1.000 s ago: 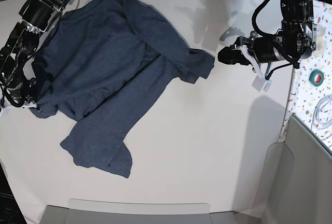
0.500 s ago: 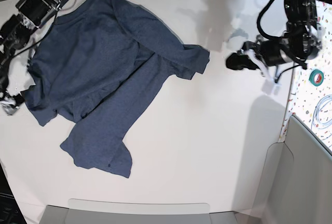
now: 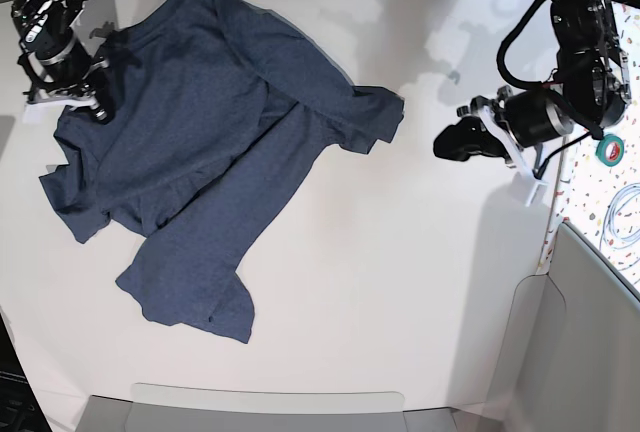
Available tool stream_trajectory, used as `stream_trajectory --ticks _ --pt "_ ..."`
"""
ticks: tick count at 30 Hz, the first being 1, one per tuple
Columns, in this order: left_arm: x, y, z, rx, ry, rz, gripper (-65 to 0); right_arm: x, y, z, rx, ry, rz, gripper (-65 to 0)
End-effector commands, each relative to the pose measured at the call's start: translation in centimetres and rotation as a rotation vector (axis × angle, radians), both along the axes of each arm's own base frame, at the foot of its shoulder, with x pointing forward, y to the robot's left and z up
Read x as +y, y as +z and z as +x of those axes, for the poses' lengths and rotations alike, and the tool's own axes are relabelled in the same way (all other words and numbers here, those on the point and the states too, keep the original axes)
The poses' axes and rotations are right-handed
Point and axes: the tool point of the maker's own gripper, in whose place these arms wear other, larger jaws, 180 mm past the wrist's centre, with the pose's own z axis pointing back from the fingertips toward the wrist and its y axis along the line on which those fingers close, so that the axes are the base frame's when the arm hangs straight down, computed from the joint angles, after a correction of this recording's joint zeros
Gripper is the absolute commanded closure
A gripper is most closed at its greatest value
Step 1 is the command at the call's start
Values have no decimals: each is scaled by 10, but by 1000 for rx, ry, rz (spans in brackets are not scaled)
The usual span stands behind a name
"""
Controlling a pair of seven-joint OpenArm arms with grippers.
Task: Layout the t-shirt on the table in an organized manner, then fold the t-shirt properly
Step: 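Regrasp the shirt side with the right gripper and drag it outward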
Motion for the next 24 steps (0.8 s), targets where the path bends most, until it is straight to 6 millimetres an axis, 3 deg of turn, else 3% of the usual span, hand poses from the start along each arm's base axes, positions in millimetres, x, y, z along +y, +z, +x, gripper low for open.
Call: stream_trajectory --ticks 1,3,6,11,21,24 --pt "1 9 4 -31 -7 5 -41 -4 13 7 -43 14 -34 -4" --pt "1 8 3 -27 -8 4 -41 -3 8 0 -21 17 -36 -41" --pt "3 6 1 -18 -6 7 -41 -4 -2 -5 14 12 -38 0" --pt "2 2 -3 -4 -7 6 -41 -18 -20 -9 109 2 -122 0" --pt "2 -4 -9 19 -5 5 -40 23 -20 13 64 276 -218 0" --pt "3 -4 -9 19 -4 7 -40 25 -26 17 82 319 -222 0"
